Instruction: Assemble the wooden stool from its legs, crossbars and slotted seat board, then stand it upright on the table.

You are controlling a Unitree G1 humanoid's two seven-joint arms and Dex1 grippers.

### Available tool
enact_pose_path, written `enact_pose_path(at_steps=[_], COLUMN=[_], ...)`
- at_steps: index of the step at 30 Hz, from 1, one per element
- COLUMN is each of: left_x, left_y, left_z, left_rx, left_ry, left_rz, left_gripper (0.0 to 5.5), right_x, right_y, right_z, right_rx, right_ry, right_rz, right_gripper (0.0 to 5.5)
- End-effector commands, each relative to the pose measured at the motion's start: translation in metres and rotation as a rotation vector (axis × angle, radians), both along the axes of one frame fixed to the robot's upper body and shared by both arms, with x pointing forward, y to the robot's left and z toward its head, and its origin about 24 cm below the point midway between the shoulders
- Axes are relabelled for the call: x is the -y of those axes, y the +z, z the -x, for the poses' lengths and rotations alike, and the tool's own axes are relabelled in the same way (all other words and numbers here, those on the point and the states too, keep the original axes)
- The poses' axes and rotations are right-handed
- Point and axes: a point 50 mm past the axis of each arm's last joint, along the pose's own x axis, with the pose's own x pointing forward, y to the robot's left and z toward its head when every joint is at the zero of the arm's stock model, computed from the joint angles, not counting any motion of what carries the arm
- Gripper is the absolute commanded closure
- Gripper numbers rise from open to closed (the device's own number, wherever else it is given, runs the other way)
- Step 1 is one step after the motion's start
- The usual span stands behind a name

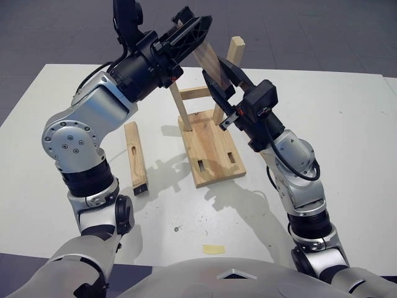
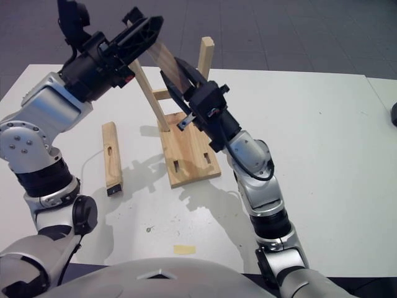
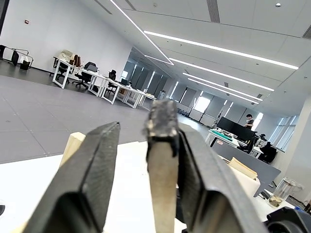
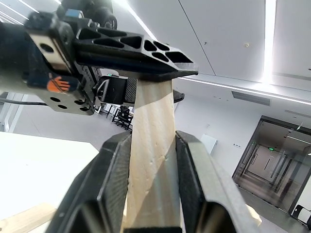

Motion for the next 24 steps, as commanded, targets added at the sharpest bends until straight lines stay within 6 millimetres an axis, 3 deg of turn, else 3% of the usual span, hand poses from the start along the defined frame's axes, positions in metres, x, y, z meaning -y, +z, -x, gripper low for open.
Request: enact_pose_path(at_steps=[1,5,9,11,14,17,24], left_x=[-0.004,-0.006,-0.012,-0.018,-0.038,-0.072,-0.141], left_y=[0.008,0.015,0.030,0.040,0.058,0.067,0.018], left_z=[0.001,0.001,0.001,0.000,-0.002,-0.003,0.001], left_rx=[0.062,0.112,0.179,0.213,0.266,0.255,0.010], left_ry=[0.006,0.004,0.033,0.067,0.166,0.336,0.860], left_rz=[-0.028,-0.025,-0.010,0.006,0.012,0.009,-0.211], left_gripper=[4.37,5.07,5.08,5.08,5.08,5.08,5.08], right_x=[-0.001,-0.001,-0.002,-0.003,-0.001,0.009,0.061], right_y=[0.001,0.001,-0.001,-0.002,-0.005,-0.008,-0.019], right_z=[0.001,0.000,0.000,-0.001,-0.002,-0.004,0.001], right_rx=[0.003,-0.004,-0.014,-0.023,-0.028,-0.027,-0.070], right_ry=[0.006,0.004,0.011,0.010,-0.016,-0.073,-0.321], right_rz=[-0.001,-0.004,0.001,0.008,0.016,0.028,0.038], right_gripper=[4.21,4.21,4.21,3.76,3.23,2.71,1.71])
